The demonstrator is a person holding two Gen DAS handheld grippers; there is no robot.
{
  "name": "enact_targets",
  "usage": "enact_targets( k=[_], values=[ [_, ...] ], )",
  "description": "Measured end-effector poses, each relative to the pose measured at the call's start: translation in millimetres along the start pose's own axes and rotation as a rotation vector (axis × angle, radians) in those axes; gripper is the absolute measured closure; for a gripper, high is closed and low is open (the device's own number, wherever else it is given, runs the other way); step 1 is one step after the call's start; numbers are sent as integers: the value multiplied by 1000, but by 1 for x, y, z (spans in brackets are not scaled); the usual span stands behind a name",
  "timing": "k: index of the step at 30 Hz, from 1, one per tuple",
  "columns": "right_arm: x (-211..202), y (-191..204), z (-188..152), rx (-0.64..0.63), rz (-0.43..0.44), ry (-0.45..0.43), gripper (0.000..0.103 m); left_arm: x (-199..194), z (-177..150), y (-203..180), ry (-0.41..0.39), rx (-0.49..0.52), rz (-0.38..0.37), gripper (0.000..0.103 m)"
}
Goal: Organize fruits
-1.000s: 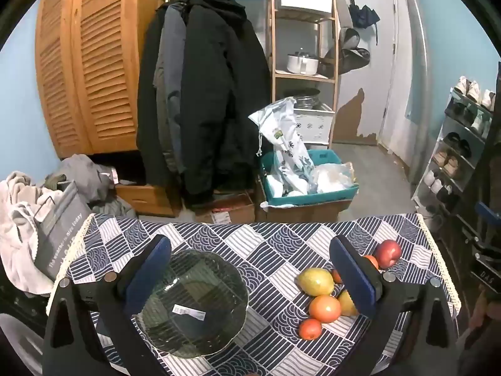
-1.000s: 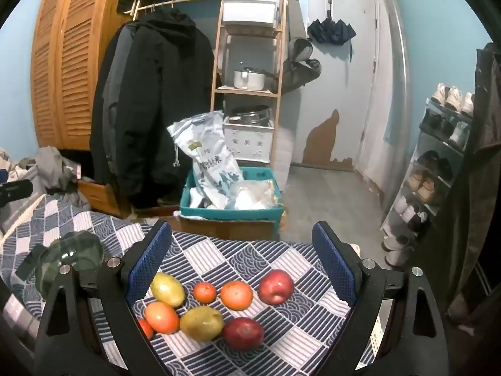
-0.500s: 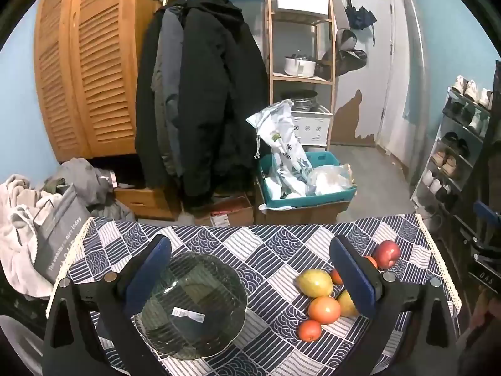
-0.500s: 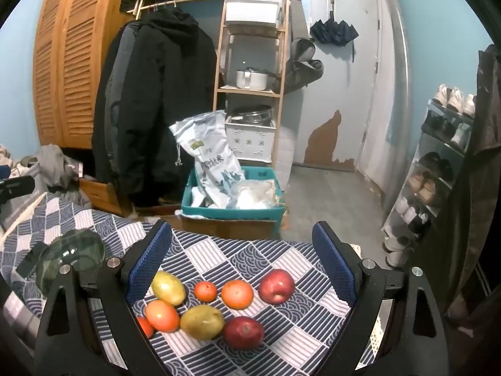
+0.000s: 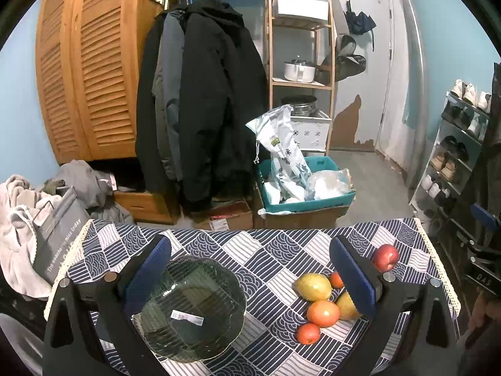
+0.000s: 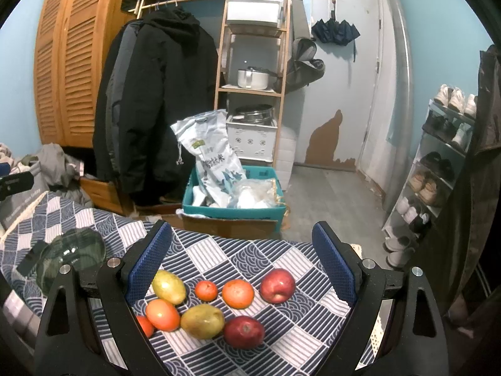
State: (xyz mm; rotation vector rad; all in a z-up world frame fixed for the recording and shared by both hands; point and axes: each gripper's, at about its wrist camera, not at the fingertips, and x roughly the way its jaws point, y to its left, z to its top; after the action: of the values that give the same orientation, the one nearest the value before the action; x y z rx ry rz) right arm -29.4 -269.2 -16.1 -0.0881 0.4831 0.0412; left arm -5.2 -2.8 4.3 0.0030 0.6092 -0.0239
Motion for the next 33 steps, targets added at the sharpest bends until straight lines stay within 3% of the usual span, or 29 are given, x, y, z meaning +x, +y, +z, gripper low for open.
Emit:
enact_targets(
  k=[33],
  values=[
    [2,4,-2,-5,2,4,13,-1,-1,-2,-3,0,-3,1]
  ],
)
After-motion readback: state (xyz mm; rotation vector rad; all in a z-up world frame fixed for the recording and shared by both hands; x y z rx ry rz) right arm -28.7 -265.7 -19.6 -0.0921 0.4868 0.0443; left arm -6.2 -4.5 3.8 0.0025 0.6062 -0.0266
